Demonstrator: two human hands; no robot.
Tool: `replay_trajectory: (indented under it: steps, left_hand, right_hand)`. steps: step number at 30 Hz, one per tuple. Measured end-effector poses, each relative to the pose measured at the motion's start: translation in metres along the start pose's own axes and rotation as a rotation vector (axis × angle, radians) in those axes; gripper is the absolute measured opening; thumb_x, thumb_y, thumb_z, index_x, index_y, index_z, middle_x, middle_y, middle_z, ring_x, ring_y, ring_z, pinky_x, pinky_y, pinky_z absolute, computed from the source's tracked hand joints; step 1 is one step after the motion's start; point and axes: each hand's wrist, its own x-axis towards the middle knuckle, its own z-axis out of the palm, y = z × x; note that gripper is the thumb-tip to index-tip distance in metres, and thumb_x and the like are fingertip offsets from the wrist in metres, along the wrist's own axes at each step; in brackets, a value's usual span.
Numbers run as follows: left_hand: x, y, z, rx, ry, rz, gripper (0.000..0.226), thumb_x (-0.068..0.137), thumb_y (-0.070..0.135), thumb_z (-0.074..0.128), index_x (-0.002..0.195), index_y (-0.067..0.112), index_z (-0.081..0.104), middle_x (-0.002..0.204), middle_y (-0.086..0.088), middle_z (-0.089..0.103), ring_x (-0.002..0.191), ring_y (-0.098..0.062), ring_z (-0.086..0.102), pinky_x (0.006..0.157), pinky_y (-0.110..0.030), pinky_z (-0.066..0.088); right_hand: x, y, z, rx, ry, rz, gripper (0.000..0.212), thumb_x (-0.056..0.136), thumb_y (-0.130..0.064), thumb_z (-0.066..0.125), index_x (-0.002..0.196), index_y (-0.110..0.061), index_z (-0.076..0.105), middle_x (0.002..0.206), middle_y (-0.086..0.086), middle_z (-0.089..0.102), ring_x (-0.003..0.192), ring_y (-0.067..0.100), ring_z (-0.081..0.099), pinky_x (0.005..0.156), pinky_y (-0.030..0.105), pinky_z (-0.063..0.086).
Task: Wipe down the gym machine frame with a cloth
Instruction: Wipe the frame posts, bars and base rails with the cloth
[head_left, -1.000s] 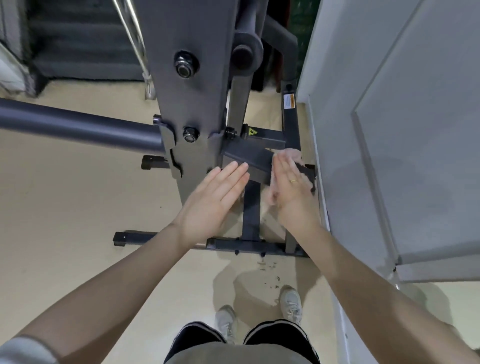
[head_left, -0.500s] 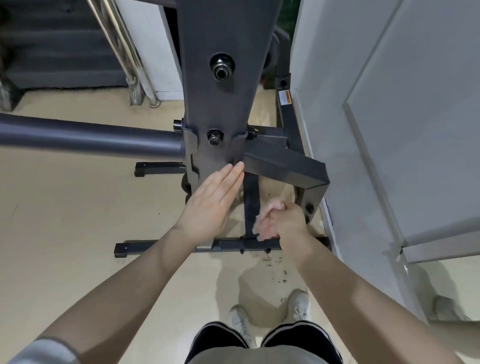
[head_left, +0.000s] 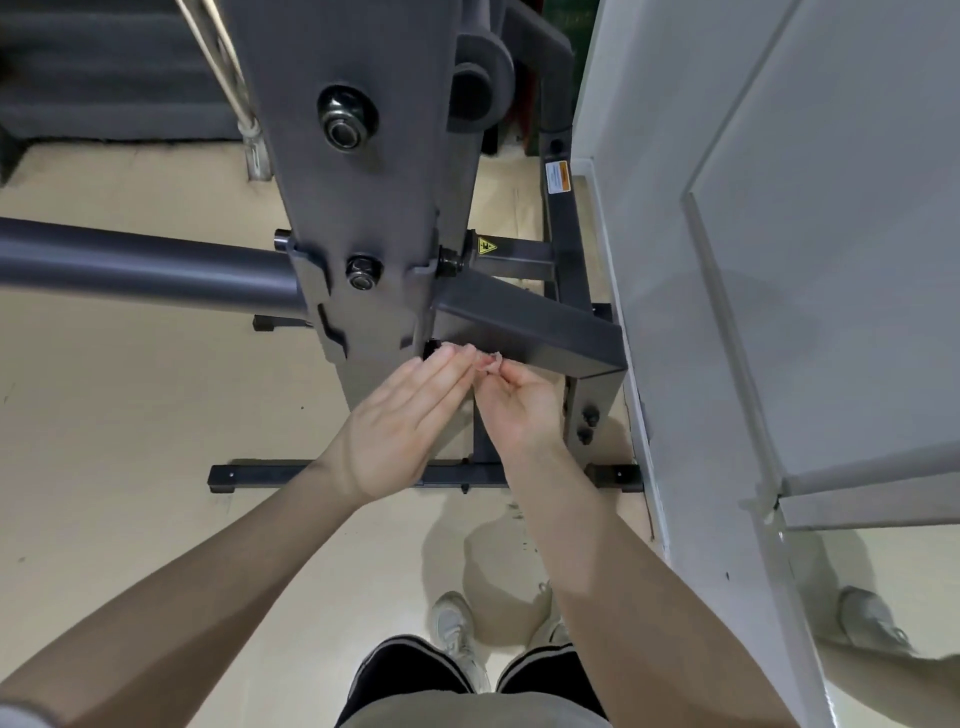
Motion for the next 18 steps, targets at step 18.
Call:
replay_trajectory:
  steps: [18]
  left_hand:
    - [0.071, 0.055, 0.03, 0.063, -0.07, -0.007, 0.067, 0.074, 0.002, 0.033, 0.14, -0.002, 0.028, 0.15, -0.016, 0.031, 0.139, -0.03, 0.023, 0.117, -0.037, 0.006]
  right_hand:
    - [0.014, 0.005, -0.12, -0.377, -0.061, -0.57, 0.035, 0.104, -0.026, 0.038, 0.135, -0.011, 0.044, 0.11, 0.003, 0.063, 0.1, 0.014, 0.06, 0.091, 0.032, 0.045]
